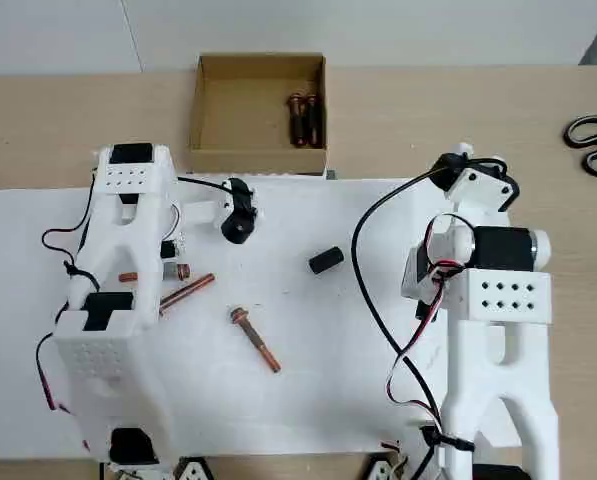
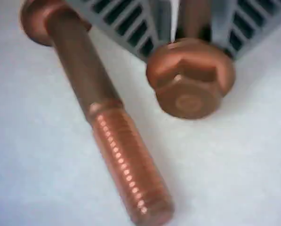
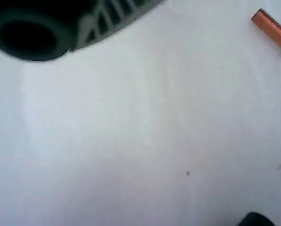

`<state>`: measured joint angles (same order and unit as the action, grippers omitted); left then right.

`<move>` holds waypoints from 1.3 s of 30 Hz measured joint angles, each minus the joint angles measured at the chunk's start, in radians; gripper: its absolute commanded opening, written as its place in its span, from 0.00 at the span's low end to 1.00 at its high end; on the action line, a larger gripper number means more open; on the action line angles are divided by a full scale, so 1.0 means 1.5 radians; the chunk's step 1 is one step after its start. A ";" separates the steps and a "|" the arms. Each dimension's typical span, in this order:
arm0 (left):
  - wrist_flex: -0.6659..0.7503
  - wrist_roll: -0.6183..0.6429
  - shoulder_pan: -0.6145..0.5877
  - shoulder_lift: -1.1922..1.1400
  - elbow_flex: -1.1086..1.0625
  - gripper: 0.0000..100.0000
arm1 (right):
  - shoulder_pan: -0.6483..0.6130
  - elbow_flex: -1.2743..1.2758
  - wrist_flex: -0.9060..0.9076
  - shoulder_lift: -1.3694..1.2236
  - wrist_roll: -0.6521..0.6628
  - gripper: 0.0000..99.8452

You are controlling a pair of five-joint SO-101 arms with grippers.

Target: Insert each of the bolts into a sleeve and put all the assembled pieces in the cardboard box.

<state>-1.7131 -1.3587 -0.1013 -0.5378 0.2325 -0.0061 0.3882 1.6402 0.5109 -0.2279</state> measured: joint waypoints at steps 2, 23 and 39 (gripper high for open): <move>0.000 0.000 0.000 -0.009 0.000 0.05 | 0.000 0.000 0.000 0.000 0.000 0.00; -0.009 0.029 0.034 0.120 0.020 0.01 | -0.035 -0.002 0.023 0.121 0.000 0.00; -0.015 0.627 0.135 0.454 0.021 0.01 | -0.063 -0.002 0.043 0.371 0.025 0.00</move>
<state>-1.7361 -0.4181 0.1013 0.1435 0.2647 -0.1013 0.3851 1.7047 1.0679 -0.1910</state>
